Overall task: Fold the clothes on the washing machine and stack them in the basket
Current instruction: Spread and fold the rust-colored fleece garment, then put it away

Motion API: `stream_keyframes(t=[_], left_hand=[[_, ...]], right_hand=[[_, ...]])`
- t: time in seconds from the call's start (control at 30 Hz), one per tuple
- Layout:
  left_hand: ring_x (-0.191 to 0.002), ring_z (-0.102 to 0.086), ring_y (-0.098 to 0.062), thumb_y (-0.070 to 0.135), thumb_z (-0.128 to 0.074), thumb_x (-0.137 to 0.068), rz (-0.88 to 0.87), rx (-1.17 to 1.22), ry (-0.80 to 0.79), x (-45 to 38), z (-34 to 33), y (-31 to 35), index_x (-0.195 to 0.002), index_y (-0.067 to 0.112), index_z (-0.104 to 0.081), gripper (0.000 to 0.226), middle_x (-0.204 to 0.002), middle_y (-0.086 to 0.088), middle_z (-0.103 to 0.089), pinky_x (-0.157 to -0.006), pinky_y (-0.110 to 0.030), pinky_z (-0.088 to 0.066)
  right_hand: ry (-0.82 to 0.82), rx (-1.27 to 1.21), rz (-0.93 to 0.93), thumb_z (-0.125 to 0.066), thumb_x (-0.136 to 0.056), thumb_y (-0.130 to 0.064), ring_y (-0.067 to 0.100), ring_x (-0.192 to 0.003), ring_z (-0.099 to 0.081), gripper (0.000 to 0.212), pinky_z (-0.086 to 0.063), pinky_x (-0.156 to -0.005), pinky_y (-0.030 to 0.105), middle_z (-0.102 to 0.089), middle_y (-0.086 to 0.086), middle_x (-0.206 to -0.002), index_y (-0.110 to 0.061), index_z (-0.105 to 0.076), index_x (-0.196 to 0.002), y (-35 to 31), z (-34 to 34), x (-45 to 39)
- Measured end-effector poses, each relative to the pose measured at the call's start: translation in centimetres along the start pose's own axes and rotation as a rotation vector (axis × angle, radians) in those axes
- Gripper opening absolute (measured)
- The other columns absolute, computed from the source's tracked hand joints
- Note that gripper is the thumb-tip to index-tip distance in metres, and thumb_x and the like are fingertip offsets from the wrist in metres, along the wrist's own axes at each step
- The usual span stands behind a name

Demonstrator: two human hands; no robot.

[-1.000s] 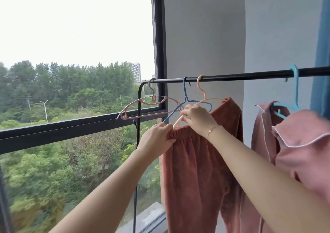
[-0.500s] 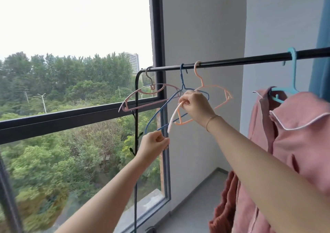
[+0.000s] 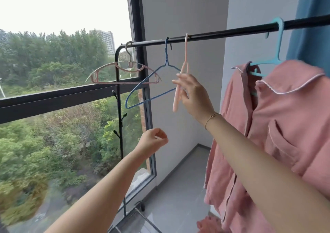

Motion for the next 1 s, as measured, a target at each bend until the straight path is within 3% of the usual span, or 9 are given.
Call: stream_keyframes(t=[0.13,0.23,0.33,0.43,0.57,0.67,0.73,0.87,1.0], left_hand=[[-0.071,-0.058,-0.009,0.013,-0.066,-0.08,-0.005,0.031,-0.062,0.9,-0.8,-1.9,-0.08,0.022,-0.066,0.009,-0.08,0.008,-0.065,-0.068,-0.023,-0.048],[-0.075,-0.06,-0.008,0.013,-0.065,-0.08,0.022,0.042,-0.122,2.0,-1.8,-3.9,-0.078,0.026,-0.065,0.013,-0.08,0.011,-0.066,-0.07,-0.023,-0.049],[-0.073,-0.059,-0.009,0.011,-0.065,-0.08,0.05,0.055,-0.167,2.7,-2.5,-5.6,-0.08,0.023,-0.066,0.013,-0.082,0.006,-0.068,-0.068,-0.022,-0.047],[-0.066,-0.056,-0.013,0.008,-0.064,-0.08,0.08,0.079,-0.219,3.9,-3.7,-7.5,-0.08,0.021,-0.065,0.012,-0.077,0.001,-0.067,-0.056,-0.019,-0.044],[-0.053,-0.051,0.001,0.008,-0.063,-0.082,0.125,0.095,-0.27,5.4,-5.6,-10.7,-0.087,0.017,-0.067,0.011,-0.072,0.005,-0.063,-0.047,-0.011,-0.04],[-0.06,-0.055,-0.002,0.007,-0.064,-0.081,0.144,0.089,-0.301,6.5,-6.8,-13.2,-0.087,0.017,-0.066,0.012,-0.074,0.005,-0.064,-0.051,-0.011,-0.042],[-0.066,-0.058,-0.009,0.004,-0.063,-0.08,0.183,0.087,-0.333,7.3,-7.7,-15.5,-0.082,0.019,-0.065,0.015,-0.075,0.004,-0.065,-0.06,-0.019,-0.046],[-0.072,-0.061,-0.015,0.003,-0.065,-0.08,0.258,0.09,-0.41,9.1,-10.5,-20.9,-0.075,0.026,-0.061,0.023,-0.083,-0.002,-0.07,-0.07,-0.027,-0.045],[-0.074,-0.062,-0.014,0.002,-0.062,-0.08,0.316,0.085,-0.439,10.5,-13.5,-25.1,-0.078,0.022,-0.062,0.02,-0.086,-0.001,-0.07,-0.064,-0.025,-0.045]], right_hand=[[0.135,-0.039,-0.089,-0.052,-0.085,0.006,0.023,-0.107,-0.061,0.036,-0.052,-0.091,0.029,-0.057,0.011,-0.122,-0.004,-0.063,-0.117,-0.9,-0.5,3.8],[0.237,-0.079,-0.255,-0.051,-0.082,0.007,0.013,-0.09,-0.057,0.033,-0.049,-0.082,0.019,-0.055,0.006,-0.107,-0.004,-0.063,-0.111,-0.9,-1.0,8.3],[0.241,-0.106,-0.457,-0.05,-0.082,0.006,0.014,-0.08,-0.056,0.029,-0.046,-0.075,0.017,-0.055,0.001,-0.097,-0.006,-0.065,-0.104,0.0,-2.2,12.5],[0.165,-0.119,-0.635,-0.049,-0.08,0.008,0.012,-0.08,-0.056,0.029,-0.046,-0.073,0.018,-0.059,0.001,-0.096,-0.009,-0.065,-0.098,0.6,-3.9,17.5],[0.02,-0.124,-0.823,-0.048,-0.077,0.01,0.012,-0.078,-0.058,0.036,-0.045,-0.075,0.016,-0.065,0.005,-0.09,-0.02,-0.064,-0.089,1.5,-6.7,24.7],[-0.103,-0.135,-0.961,-0.047,-0.078,0.009,0.007,-0.072,-0.056,0.037,-0.045,-0.068,0.019,-0.064,-0.001,-0.084,-0.022,-0.065,-0.086,1.8,-8.7,30.0],[-0.202,-0.142,-1.046,-0.047,-0.079,0.007,0.011,-0.071,-0.056,0.036,-0.047,-0.059,0.016,-0.065,0.0,-0.085,-0.023,-0.065,-0.087,1.6,-10.3,33.4],[-0.317,-0.124,-1.128,-0.05,-0.079,0.008,0.02,-0.078,-0.061,0.029,-0.046,-0.072,0.021,-0.068,0.004,-0.087,-0.012,-0.069,-0.089,1.4,-13.0,39.7],[-0.442,-0.132,-1.278,-0.055,-0.082,0.001,0.017,-0.08,-0.063,0.025,-0.048,-0.077,0.025,-0.07,0.0,-0.087,-0.02,-0.068,-0.081,2.7,-16.1,45.9]])
Point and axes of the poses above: each hand's wrist, its own x-axis away from the middle knuckle, its own z-axis out of the back of the hand, y = z × x, the point moved 7 cm from there along -x, towards the middle knuckle
